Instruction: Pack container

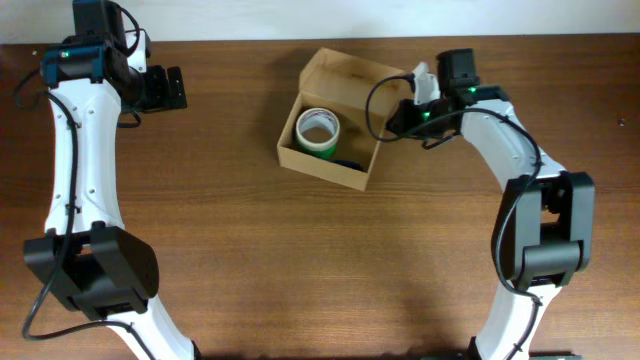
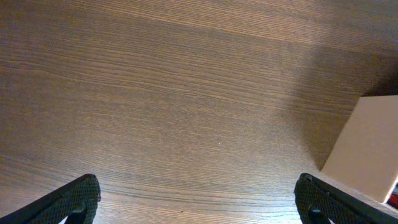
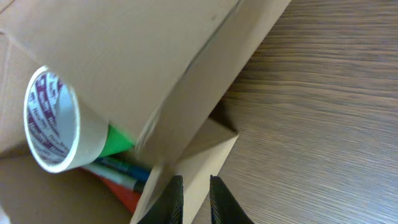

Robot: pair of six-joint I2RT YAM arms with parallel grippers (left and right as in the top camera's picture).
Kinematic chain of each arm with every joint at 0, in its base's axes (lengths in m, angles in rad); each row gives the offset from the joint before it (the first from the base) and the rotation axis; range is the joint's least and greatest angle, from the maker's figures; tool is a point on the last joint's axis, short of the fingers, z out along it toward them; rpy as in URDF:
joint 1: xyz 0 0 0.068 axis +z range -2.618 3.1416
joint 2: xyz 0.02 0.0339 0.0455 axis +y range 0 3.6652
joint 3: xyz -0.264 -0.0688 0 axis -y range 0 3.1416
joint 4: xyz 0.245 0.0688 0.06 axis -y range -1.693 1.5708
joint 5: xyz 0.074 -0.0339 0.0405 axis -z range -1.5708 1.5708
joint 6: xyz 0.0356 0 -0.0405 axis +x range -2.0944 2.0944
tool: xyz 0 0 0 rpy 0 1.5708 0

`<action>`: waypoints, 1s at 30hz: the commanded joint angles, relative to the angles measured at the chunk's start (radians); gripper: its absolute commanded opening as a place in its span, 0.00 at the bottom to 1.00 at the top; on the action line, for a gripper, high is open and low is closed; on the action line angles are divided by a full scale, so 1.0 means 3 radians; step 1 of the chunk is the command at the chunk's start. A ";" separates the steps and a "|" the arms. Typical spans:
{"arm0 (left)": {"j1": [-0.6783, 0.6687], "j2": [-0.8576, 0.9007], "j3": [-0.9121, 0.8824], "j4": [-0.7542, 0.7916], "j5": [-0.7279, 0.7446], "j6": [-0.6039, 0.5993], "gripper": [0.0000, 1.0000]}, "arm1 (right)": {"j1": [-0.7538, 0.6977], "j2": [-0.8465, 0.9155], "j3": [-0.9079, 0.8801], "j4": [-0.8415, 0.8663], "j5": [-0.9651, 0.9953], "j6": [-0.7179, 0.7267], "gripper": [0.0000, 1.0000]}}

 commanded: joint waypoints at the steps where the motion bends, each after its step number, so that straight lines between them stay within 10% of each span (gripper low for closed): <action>1: -0.0037 0.0148 -0.0006 0.0000 -0.0011 0.0050 1.00 | 0.0102 0.0006 0.0009 0.0001 -0.0111 -0.0017 0.16; 23: -0.0365 0.1047 -0.0006 0.0383 0.1161 -0.0113 0.89 | -0.0252 0.0006 0.0009 -0.0245 0.0014 0.0375 0.15; 30: -0.0507 0.1195 -0.0006 0.0048 0.1172 -0.0046 0.64 | -0.0273 0.0006 0.0009 -0.0251 0.0013 0.0375 0.15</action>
